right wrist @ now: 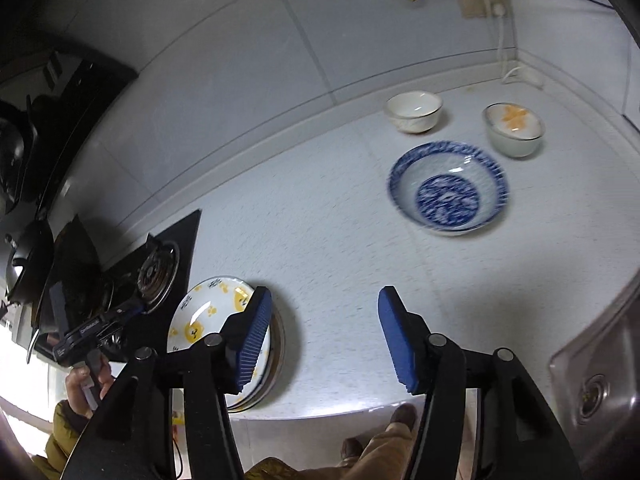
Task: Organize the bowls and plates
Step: 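Open both grippers and move them to the blue-and-white bowl, then close both grippers on the rim of the blue-and-white bowl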
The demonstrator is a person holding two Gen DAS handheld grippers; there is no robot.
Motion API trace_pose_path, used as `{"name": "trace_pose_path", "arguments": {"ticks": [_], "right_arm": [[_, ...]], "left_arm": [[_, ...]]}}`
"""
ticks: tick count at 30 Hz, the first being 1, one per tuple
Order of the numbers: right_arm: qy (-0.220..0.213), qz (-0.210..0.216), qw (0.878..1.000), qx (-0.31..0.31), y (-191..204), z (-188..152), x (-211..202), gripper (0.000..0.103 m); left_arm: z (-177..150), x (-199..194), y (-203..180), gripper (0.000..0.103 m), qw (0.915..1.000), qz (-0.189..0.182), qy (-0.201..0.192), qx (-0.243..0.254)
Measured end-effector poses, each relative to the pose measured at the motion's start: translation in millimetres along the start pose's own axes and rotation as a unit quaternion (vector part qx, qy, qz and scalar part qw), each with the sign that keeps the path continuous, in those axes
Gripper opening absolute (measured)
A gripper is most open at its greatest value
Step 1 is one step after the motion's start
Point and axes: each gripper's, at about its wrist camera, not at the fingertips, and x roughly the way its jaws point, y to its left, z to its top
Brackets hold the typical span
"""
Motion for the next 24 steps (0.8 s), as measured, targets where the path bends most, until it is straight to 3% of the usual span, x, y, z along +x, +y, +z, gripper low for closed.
{"name": "trace_pose_path", "arguments": {"ticks": [2,4,5,10,14,20,24], "right_arm": [[-0.011,-0.011,1.000,0.011,-17,5,-10,0.056],[-0.020,-0.018,0.999,0.023,-38,13,-19,0.056],[-0.024,-0.021,0.999,0.028,-47,16,-22,0.057],[-0.023,-0.034,0.998,0.052,-100,35,-22,0.062],[-0.003,-0.034,0.998,0.057,-142,52,-5,0.067],[0.032,-0.026,0.998,0.041,-195,82,29,0.070],[0.060,-0.012,0.998,0.033,-222,105,62,0.071]], "left_arm": [[1,-8,-18,0.048,0.9996,-0.020,-0.019,0.006],[-1,-8,-42,0.070,0.9981,-0.053,-0.027,0.017],[-3,-5,-53,0.073,0.9972,-0.067,-0.025,0.019],[-22,36,-106,0.073,0.9878,-0.154,0.022,-0.004],[-44,94,-154,0.073,0.9775,-0.192,0.072,-0.048],[-78,189,-224,0.073,0.9811,-0.141,0.118,-0.062],[-72,248,-258,0.073,0.9872,-0.090,0.119,-0.055]]}}
